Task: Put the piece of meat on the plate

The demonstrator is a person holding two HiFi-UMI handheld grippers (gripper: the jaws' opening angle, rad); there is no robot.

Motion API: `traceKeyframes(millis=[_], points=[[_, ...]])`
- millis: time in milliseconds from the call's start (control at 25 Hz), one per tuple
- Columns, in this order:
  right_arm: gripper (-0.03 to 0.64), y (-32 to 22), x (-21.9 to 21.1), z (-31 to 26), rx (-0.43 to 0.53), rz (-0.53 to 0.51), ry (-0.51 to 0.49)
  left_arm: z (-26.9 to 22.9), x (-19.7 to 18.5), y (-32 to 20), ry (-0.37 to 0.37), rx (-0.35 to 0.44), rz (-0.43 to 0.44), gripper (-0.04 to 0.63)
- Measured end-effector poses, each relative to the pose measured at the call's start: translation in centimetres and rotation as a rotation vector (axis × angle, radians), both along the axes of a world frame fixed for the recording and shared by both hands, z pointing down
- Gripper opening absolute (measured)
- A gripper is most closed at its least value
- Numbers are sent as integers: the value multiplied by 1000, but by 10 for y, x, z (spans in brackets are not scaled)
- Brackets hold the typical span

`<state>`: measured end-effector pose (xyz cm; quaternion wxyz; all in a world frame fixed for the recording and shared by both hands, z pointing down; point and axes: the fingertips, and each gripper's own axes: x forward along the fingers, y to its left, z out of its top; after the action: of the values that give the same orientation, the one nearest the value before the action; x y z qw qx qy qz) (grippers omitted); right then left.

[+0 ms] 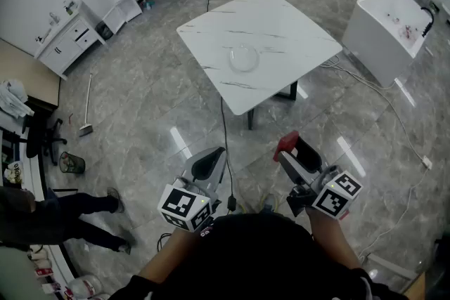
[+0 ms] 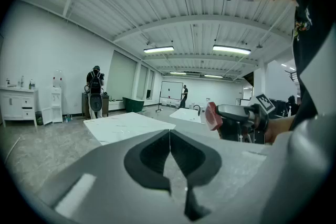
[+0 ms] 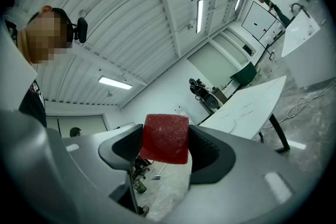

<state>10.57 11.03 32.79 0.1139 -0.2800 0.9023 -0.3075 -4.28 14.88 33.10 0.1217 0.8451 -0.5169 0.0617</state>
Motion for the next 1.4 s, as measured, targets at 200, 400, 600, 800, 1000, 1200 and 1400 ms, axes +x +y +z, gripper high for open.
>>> traceKeyframes(millis=[200,400,600,800,1000,1200,1400], points=[[295,2,-6,-3,19,9,12,9,-5,-3,9,-12,19,0],[296,10,-6,-1,7,25,13,10,-6,1,15,-15,38,0],[298,14,-7,-1,3,30,3,15,-7,7,16,-24,41,0],[298,14,-5,2,7,15,17,21,-2,9,12,-43,40,0],[298,11,6,14,-8,1,38,28,15,7,7,-58,37,0],[298,1,25,22,-18,-35,37,36,36,3,-4,-74,11,0],[297,-17,46,25,7,-82,51,44,62,-7,-2,-83,-23,0]])
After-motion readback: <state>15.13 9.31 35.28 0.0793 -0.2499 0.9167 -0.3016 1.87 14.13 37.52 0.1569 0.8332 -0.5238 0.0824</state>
